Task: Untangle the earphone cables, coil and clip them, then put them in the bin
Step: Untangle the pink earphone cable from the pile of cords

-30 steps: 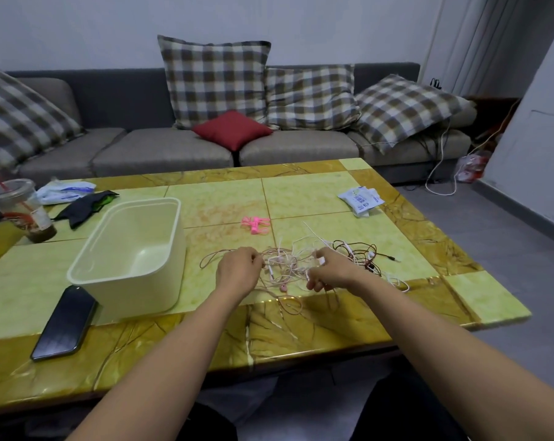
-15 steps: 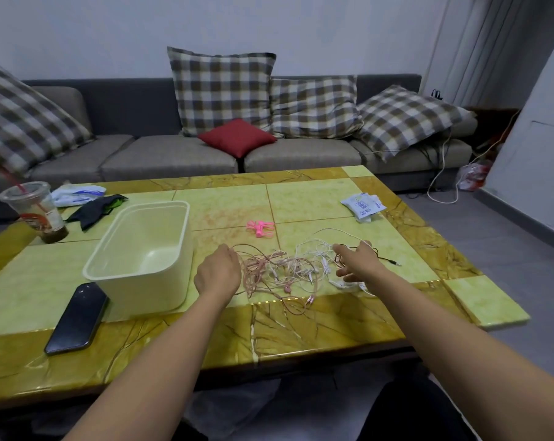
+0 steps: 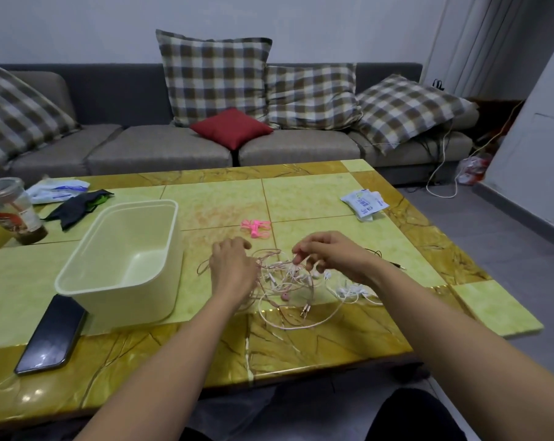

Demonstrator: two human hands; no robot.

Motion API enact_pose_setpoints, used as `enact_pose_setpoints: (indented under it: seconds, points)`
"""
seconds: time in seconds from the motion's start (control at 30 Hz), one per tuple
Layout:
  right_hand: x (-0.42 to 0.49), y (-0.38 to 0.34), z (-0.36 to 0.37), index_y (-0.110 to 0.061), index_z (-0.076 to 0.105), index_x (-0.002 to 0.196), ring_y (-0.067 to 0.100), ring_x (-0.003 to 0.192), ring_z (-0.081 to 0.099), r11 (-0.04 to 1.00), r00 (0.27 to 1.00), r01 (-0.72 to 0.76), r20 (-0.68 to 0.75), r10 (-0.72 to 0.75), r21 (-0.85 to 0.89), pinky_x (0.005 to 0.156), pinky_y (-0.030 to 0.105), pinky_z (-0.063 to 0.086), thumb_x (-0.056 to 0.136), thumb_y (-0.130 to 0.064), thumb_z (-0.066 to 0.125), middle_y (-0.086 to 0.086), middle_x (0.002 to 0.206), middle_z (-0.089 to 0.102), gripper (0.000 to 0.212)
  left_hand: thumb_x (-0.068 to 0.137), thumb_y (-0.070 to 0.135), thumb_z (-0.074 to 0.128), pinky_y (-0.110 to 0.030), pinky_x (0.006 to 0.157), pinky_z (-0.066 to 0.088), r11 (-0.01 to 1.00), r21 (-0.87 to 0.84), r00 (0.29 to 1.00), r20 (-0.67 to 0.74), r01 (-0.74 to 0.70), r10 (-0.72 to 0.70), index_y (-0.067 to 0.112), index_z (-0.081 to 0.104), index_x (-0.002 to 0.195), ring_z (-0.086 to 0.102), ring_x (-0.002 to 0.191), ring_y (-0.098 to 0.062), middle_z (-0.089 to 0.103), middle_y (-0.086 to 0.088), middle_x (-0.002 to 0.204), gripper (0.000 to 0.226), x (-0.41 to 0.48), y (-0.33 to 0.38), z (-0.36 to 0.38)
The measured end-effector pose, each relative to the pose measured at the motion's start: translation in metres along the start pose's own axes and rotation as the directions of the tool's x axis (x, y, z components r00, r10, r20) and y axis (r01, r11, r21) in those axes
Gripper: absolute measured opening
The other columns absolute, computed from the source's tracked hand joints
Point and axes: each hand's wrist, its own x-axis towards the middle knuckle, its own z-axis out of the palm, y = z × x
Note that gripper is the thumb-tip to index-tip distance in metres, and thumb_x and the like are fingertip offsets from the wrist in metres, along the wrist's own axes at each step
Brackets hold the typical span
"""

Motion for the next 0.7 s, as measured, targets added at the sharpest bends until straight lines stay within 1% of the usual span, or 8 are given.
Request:
enact_pose_setpoints:
  seconds: [0.07,0.13,0.27,0.33,0.4,0.5,0.6,0.7]
  points:
    - [0.014,0.005,0.002,-0.007,0.067,0.098,0.015,0.073,0.059,0.995,0.980,0.046,-0.189,-0.061,-0.084,0.058,0.022,0.044,0.096,-0.005,0.053,0.012,0.098,0.070,0.014,0.092,0.019,0.052,-0.037,0.097,0.040,0.998,-0.016,0.994,0.079,-0.068,0.069,0.016,0.062,0.115,0.043,0.119,-0.023,0.061,-0.002,0.121,0.025,0.003,0.002,0.009]
    - [0.029,0.016,0.003,-0.011,0.063,0.105,0.015,0.078,0.059,0.976,0.962,-0.016,-0.268,-0.043,-0.217,0.059,0.021,0.045,0.092,-0.003,0.055,0.014,0.111,0.065,0.017,0.093,0.027,0.053,-0.037,0.094,0.041,0.996,0.055,0.978,0.202,-0.067,0.054,0.014,0.060,0.119,0.044,0.120,-0.026,0.062,-0.004,0.121,0.030,0.008,0.000,0.019]
    - [0.044,0.042,0.012,-0.014,0.041,0.138,0.023,0.097,0.057,0.850,0.975,-0.214,-0.158,0.156,-0.481,0.069,0.025,0.047,0.089,-0.013,0.065,0.009,0.127,0.050,0.055,0.091,0.034,0.059,-0.042,0.088,0.050,0.992,0.125,0.944,0.331,-0.030,-0.013,0.015,0.051,0.123,0.058,0.106,-0.026,0.064,-0.004,0.115,0.039,0.013,-0.009,0.035]
    - [0.050,0.052,0.015,-0.012,0.043,0.136,0.021,0.093,0.057,0.750,0.971,-0.237,-0.142,0.190,-0.618,0.073,0.029,0.048,0.087,-0.018,0.069,0.008,0.116,0.054,0.056,0.094,0.032,0.054,-0.040,0.081,0.052,0.991,0.128,0.946,0.323,-0.031,-0.013,0.017,0.052,0.119,0.061,0.099,-0.025,0.066,-0.003,0.109,0.029,0.016,-0.013,0.037]
    - [0.053,0.057,0.011,-0.009,0.058,0.120,0.019,0.087,0.059,0.702,0.963,-0.268,-0.175,0.204,-0.660,0.076,0.033,0.053,0.084,-0.018,0.072,0.006,0.104,0.060,0.040,0.098,0.026,0.043,-0.035,0.072,0.049,0.991,0.132,0.955,0.295,0.000,-0.040,0.015,0.054,0.114,0.061,0.095,-0.027,0.067,-0.005,0.106,0.021,0.022,-0.015,0.035]
    - [0.052,0.056,-0.009,-0.009,0.071,0.092,0.019,0.081,0.064,0.675,0.947,-0.322,-0.228,0.227,-0.664,0.070,0.029,0.051,0.078,-0.020,0.078,0.004,0.085,0.068,0.020,0.100,0.016,0.033,-0.035,0.067,0.042,0.981,0.030,0.963,0.186,0.191,-0.193,0.010,0.049,0.113,0.061,0.091,-0.034,0.066,-0.012,0.103,0.022,0.032,-0.011,0.027]
    - [0.044,0.047,-0.032,-0.015,0.067,0.081,0.015,0.068,0.061,0.716,0.930,-0.339,-0.332,0.158,-0.610,0.058,0.024,0.045,0.073,-0.020,0.081,0.002,0.076,0.067,0.017,0.099,0.010,0.027,-0.039,0.071,0.041,0.929,-0.121,0.936,0.080,0.351,-0.343,0.008,0.043,0.117,0.055,0.086,-0.034,0.062,-0.014,0.099,0.024,0.035,-0.002,0.015]
    - [0.036,0.042,-0.050,-0.014,0.066,0.083,0.016,0.070,0.059,0.747,0.905,-0.348,-0.412,0.110,-0.566,0.059,0.027,0.043,0.075,-0.030,0.080,0.002,0.078,0.065,0.023,0.099,0.008,0.023,-0.044,0.075,0.045,0.902,-0.224,0.928,0.032,0.368,-0.371,0.009,0.040,0.119,0.055,0.088,-0.035,0.061,-0.015,0.098,0.027,0.033,0.010,0.010]
